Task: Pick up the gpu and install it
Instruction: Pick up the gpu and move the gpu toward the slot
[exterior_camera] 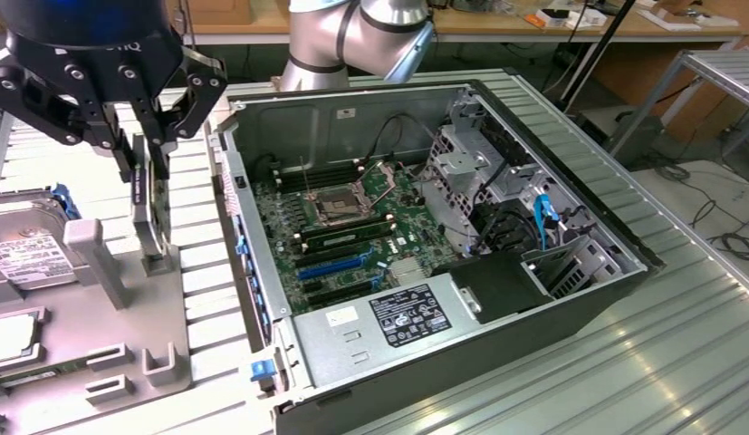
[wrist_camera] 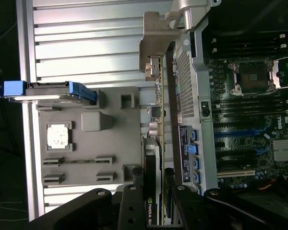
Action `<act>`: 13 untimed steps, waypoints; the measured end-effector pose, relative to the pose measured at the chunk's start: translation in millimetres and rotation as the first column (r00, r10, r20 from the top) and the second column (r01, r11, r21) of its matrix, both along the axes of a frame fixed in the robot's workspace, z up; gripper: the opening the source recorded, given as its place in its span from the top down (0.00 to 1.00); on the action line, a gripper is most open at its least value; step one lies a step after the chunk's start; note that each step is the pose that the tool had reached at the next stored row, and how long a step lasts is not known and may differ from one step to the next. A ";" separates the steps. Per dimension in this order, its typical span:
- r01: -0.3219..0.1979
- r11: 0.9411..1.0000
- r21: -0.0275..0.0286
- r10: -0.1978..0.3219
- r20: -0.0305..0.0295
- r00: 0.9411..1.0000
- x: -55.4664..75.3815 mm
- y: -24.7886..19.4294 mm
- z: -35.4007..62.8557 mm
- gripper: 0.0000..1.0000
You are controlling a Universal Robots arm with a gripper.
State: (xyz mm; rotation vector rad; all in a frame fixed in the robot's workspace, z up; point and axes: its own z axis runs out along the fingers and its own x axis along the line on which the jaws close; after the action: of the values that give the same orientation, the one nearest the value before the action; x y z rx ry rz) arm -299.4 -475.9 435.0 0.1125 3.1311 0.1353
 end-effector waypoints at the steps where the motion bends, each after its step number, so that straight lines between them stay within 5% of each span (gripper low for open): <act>1: 0.000 1.000 0.000 0.000 0.000 1.000 1.3 0.0 0.0 0.73; 13: 0.000 1.000 0.000 0.000 0.000 1.000 24.8 0.0 0.0 0.73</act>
State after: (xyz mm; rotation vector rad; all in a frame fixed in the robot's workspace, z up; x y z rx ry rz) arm -274.7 -475.8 435.1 0.1125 3.1313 0.1352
